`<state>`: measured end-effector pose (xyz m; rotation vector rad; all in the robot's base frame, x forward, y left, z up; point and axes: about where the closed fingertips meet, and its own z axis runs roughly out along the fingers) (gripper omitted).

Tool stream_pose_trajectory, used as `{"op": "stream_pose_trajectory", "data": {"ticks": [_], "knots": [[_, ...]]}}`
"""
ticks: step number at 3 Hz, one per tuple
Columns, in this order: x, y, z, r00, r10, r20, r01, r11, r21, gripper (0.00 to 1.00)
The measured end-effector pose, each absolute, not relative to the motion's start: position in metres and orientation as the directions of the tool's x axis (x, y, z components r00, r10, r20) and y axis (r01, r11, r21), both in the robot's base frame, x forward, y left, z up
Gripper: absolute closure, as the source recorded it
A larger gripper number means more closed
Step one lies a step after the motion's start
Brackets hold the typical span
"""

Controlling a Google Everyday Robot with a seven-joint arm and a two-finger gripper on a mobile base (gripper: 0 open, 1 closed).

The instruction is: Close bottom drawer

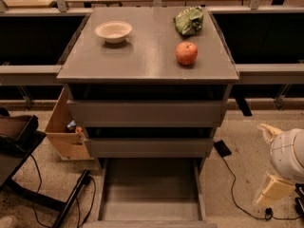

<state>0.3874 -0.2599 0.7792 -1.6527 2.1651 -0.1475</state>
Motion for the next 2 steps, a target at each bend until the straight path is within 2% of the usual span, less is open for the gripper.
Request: {"op": "stream_pose_trajectory", "data": {"ticks": [2], "knots": [[0.388, -0.255, 0.766, -0.208, -0.94, -0.272, -0.893, 0.296, -0.339, 0.0]]}}
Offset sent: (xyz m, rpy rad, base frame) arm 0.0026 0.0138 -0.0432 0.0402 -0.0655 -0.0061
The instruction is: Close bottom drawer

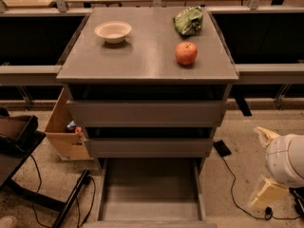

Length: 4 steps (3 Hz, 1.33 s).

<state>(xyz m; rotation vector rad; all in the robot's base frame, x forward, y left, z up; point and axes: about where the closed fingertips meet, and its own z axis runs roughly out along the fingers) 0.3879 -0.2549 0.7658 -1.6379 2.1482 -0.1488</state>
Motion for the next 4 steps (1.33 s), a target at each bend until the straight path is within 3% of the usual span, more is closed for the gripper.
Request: {"op": "stream_pose_trajectory", "data": {"ticks": [2, 3, 4], "knots": [[0.344, -0.232, 0.611, -0.192, -0.922, -0.336, -0.921, 0.288, -0.262, 0.0], [0.336, -0.227, 0.542, -0.193, -0.92, -0.342, -0.924, 0.287, -0.252, 0.16], [0.352, -0.228, 0.503, -0.194, -0.907, -0.373, -0.901, 0.316, -0.299, 0.39]]}}
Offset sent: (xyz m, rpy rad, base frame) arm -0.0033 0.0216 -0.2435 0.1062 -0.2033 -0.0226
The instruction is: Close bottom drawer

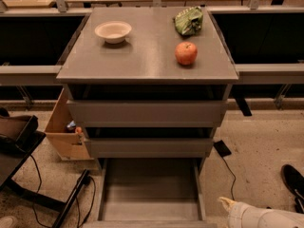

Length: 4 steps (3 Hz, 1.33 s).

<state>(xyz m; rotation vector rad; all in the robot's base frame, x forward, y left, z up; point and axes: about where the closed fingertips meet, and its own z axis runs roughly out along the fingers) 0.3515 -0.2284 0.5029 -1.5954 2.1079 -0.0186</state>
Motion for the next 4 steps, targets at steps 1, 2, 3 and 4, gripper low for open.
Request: {"op": "stream_pose_trajectory", "data": {"ticks": [1, 2, 3, 4], "knots": [[0.381, -0.227, 0.481, -0.198, -0.888, -0.414, -0.872, 0.352, -0.339, 0.63], [0.382, -0.225, 0.479, -0.197, -0.887, -0.418, -0.87, 0.355, -0.343, 0.86], [0.381, -0.225, 0.48, -0.197, -0.887, -0.417, -0.87, 0.354, -0.342, 1.0], [0.379, -0.214, 0.442, -0.218, -0.873, -0.436, -0.883, 0.367, -0.293, 1.0]]}}
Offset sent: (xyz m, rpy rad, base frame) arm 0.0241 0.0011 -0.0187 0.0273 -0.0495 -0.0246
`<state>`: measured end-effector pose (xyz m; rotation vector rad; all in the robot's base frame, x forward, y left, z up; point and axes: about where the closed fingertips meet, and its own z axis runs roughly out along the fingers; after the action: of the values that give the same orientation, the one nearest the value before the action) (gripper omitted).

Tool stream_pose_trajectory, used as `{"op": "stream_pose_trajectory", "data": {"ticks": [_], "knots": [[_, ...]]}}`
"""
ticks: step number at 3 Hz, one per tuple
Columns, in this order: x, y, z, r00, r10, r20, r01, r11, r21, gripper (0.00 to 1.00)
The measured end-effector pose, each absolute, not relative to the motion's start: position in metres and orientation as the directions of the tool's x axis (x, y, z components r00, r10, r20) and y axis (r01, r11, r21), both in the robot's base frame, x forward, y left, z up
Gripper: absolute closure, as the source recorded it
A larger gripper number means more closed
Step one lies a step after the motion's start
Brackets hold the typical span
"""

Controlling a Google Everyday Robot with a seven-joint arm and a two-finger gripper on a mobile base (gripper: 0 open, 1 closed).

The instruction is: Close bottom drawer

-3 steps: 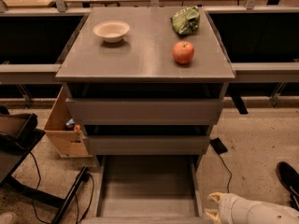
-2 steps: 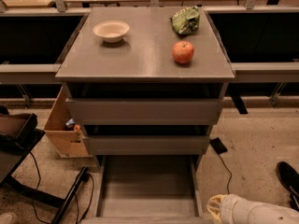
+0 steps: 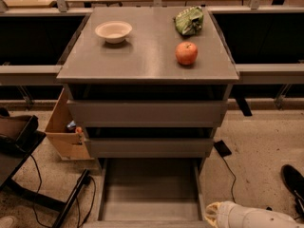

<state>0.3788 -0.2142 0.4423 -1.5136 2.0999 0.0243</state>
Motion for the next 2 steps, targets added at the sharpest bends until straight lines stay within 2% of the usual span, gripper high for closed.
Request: {"op": "stream_pose_trajectory", "data": {"ticks": [2], "knots": [[0.367, -0.171, 0.336, -0.247, -0.8, -0.547, -0.88, 0.421, -0.219, 1.0]]}}
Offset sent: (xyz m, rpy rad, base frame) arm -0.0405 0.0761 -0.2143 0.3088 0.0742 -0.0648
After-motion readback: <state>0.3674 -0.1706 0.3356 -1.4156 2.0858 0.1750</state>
